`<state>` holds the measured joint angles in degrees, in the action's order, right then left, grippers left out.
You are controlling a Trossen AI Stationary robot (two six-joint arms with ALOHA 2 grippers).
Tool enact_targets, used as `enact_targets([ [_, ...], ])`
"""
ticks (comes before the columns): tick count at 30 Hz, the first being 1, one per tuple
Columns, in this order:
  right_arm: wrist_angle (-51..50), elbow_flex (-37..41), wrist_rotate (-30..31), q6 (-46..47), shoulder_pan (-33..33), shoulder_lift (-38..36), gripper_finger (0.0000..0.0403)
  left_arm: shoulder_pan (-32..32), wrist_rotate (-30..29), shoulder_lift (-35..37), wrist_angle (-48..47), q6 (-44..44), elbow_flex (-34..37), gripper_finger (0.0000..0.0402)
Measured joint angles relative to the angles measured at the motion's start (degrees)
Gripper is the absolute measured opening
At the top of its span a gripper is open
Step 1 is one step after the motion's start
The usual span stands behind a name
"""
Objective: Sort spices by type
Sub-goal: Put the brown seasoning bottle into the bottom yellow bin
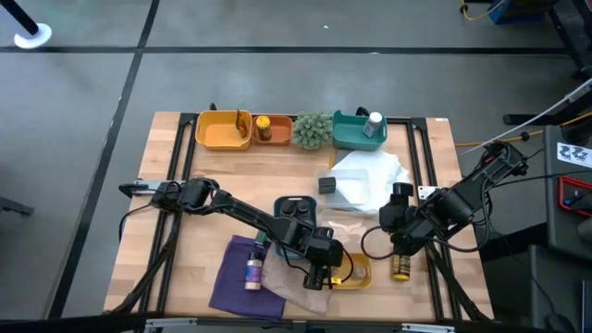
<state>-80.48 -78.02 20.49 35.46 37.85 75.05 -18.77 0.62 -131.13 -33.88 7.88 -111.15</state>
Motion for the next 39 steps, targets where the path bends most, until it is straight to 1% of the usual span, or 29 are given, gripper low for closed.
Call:
enact_targets([
  [12,0.0,0.0,-0.1,0.0,0.0,0.0,0.0282,0.0,0.0,0.0,0.6,-2.1,0.0,0.0192],
  [17,0.9,0.0,-0.1,0.0,0.0,0.0,0.0282,0.1,1.2,-1.7,5.0,-3.1,0.0,0.0193],
  [22,1.5,0.0,-0.1,0.0,0.0,0.1,0.0282,0.7,1.6,-1.8,6.2,-4.8,0.1,0.0193],
  [39,1.5,0.0,-0.2,0.0,0.0,0.1,0.0282,0.9,1.6,-1.7,5.8,-4.3,0.0,0.0194],
])
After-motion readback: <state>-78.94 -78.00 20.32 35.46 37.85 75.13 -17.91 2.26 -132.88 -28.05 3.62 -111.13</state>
